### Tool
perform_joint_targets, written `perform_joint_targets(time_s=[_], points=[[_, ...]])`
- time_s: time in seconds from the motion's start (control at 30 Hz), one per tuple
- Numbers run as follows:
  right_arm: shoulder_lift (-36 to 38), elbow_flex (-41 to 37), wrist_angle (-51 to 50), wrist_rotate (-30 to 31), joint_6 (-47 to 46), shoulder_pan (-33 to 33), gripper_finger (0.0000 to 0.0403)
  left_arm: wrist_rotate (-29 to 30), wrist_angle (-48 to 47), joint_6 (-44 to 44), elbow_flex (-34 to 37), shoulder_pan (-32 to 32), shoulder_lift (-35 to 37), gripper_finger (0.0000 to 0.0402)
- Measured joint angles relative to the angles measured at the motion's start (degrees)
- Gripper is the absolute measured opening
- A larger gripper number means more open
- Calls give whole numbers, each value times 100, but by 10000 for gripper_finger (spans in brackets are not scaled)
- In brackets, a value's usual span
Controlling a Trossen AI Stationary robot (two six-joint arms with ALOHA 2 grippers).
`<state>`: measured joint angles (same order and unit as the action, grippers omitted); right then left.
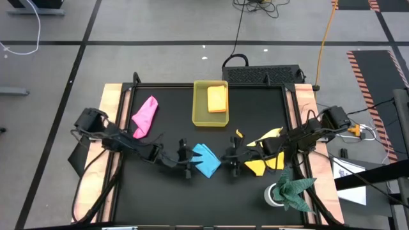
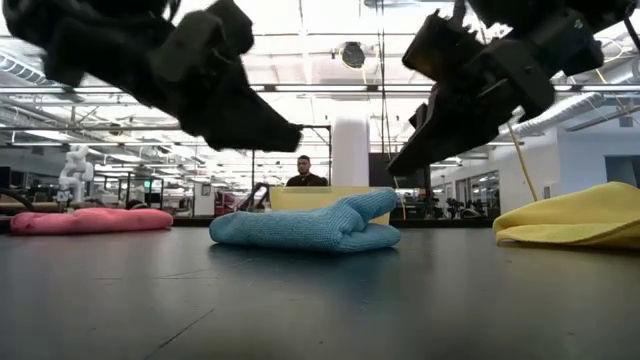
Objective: Fold microfiber towels
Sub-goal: Fold the blue towel, then put the blue towel into the yellow bin
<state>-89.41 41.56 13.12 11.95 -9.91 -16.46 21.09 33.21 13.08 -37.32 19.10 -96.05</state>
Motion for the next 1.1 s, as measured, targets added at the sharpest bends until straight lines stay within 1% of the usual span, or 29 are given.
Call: perform_joint_targets(time_s=[0.07, 0.17, 0.3, 0.43, 0.53, 0.67, 0.77, 0.83, 0.9, 0.93, 0.97, 1.1], points=[[-11, -2, 32, -35, 172, -87, 0, -197, 411, -75, 4, -130, -285, 143], [-36, -2, 29, -166, 375, -226, 0, -338, 1007, -76, -71, -353, -784, 143], [-59, -2, 196, -168, 688, -435, 9, -823, 1180, 20, -418, -631, -1395, 143], [-111, -3, 407, -165, 1245, -679, 43, -1352, 1139, 86, -804, -773, -1933, 143], [-286, 2, 821, -160, 1699, -802, 81, -1534, 1089, 92, -1046, -820, -2154, 143], [-730, 0, 1504, -154, 2266, -845, 141, -1557, 781, 120, -1200, -820, -2130, 143], [-1069, 2, 1776, -149, 2565, -838, 180, -1559, 534, 248, -1201, -790, -1900, 143], [-1208, 2, 1869, -148, 2821, -832, 199, -1558, 85, 272, -1200, -744, -1606, 143], [-1275, 4, 1937, -112, 3038, -832, 211, -1522, -276, 349, -1205, -678, -1340, 143], [-1276, 4, 1928, -43, 3123, -830, 214, -1429, -606, 426, -1208, -632, -1169, 143], [-1275, 4, 1929, 29, 3199, -825, 215, -1309, -1002, 487, -1201, -580, -994, 143], [-1275, 0, 1954, 16, 3393, -690, 211, -650, -1955, 704, -1205, -330, -562, 143]])
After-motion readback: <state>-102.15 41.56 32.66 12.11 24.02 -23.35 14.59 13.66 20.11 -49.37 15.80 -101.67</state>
